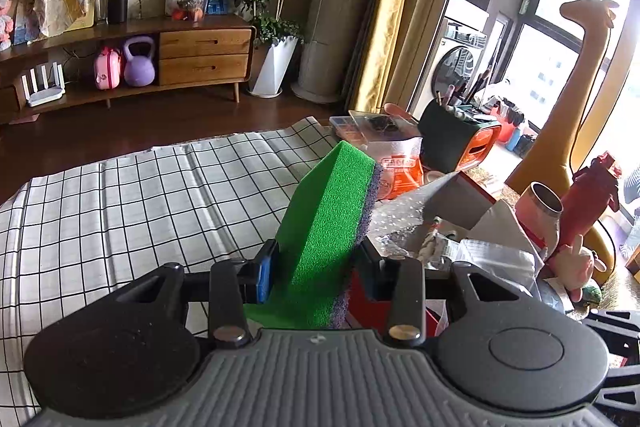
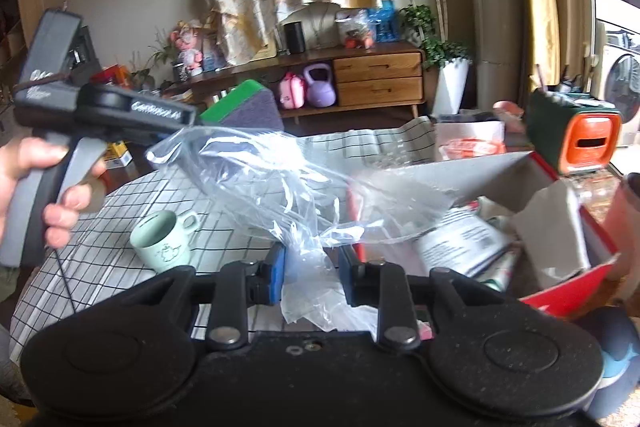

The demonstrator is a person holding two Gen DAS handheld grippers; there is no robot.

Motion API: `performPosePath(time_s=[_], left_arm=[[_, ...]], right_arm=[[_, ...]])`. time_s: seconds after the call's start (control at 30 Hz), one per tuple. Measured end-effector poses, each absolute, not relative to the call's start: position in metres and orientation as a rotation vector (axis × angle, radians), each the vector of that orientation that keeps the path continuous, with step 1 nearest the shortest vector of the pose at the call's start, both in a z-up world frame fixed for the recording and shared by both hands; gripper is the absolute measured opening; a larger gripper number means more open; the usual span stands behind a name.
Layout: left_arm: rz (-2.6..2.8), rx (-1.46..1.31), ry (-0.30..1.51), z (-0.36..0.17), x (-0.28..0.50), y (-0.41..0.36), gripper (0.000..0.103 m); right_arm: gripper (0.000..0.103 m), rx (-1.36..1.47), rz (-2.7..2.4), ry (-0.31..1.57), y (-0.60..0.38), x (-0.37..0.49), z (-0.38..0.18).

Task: Organize soft objects
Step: 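Carry the sponge with left tool while right tool carries the plastic bag over the red box, then open left tool to drop the sponge into the box while right tool releases the plastic bag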

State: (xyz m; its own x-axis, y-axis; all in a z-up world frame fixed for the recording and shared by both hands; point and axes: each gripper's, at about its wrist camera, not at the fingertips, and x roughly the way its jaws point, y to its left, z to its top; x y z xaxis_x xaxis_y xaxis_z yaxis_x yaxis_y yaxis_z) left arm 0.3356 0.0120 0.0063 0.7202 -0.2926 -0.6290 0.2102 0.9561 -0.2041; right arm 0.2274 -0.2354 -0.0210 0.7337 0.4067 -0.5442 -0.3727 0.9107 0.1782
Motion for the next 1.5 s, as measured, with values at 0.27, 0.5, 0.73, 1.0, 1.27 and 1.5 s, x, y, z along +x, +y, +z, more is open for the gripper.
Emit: performPosePath(time_s=[0.27, 0.5, 0.73, 1.0, 1.27, 1.5], left_arm=[[-0.332, -0.122, 0.698, 0.015, 0.303, -0.032, 0.040], [-0.407, -0.101, 0.705, 0.011, 0.287, -0.082, 0.040], [-0.463, -0.063, 0.727, -0.004, 0.286, -0.134, 0.040], [-0.429, -0.004, 0.716, -0.020, 0.305, -0.173, 0.041], [-0.311, 0.033, 0.712, -0.031, 0.348, -0.176, 0.041], [-0.264, 0.077, 0.762, -0.058, 0.373, -0.185, 0.041]], right_arm=[[0.028, 0.101, 0.308, 0.593, -0.280, 0.224, -0.009], [0.028, 0.093, 0.221, 0.568, -0.314, 0.237, -0.005], [0.028, 0.095, 0.168, 0.588, -0.336, 0.265, -0.016], [0.028, 0.119, 0.128, 0.638, -0.349, 0.304, -0.048], [0.028, 0.075, 0.131, 0.685, -0.344, 0.321, -0.079], [0.029, 0.047, 0.151, 0.701, -0.342, 0.322, -0.093]])
